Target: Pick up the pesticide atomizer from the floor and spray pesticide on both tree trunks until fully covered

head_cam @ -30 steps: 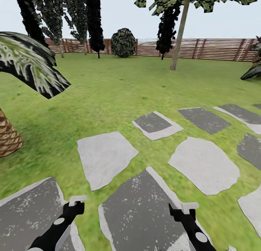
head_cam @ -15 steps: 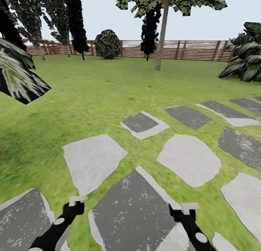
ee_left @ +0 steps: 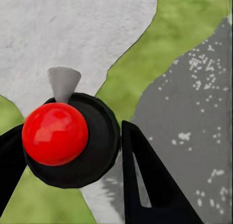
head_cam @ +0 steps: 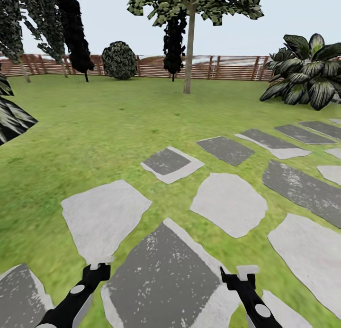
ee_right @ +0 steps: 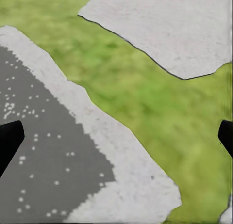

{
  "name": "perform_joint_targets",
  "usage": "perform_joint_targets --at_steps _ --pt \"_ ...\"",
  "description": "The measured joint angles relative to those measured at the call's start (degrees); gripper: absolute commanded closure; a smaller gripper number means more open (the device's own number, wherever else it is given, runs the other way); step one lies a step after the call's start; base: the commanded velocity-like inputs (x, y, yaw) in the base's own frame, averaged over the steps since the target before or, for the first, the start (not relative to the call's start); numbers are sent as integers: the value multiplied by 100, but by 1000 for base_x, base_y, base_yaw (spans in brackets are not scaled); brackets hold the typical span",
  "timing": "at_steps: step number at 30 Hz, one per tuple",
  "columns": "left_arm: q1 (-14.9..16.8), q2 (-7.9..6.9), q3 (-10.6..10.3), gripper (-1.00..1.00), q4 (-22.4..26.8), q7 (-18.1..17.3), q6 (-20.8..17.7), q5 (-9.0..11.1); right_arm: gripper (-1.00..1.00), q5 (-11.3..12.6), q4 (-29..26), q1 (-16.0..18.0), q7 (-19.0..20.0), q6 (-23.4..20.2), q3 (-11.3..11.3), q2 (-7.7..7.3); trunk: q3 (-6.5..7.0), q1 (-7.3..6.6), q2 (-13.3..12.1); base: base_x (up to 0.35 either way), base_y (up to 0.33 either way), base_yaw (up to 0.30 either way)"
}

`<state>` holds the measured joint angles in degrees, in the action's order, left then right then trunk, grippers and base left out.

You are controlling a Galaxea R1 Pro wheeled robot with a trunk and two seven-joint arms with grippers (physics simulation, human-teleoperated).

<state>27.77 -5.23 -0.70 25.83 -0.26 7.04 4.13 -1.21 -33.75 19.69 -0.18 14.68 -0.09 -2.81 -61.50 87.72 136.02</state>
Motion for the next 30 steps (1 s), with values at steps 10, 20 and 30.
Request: perform_joint_targets --at_steps 10,20,30 --pt "0 5 -5 100 0 0 4 0 -100 -2 0 0 0 0 3 0 54 0 0 0 0 -252" --pt "0 13 -9 100 -48 0 40 0 -100 -1 -6 0 -1 0 8 26 111 0 0 130 65 -252" --pt "0 30 -9 100 -76 0 40 9 -100 -10 -2 0 0 0 16 44 132 0 0 280 199 -60"
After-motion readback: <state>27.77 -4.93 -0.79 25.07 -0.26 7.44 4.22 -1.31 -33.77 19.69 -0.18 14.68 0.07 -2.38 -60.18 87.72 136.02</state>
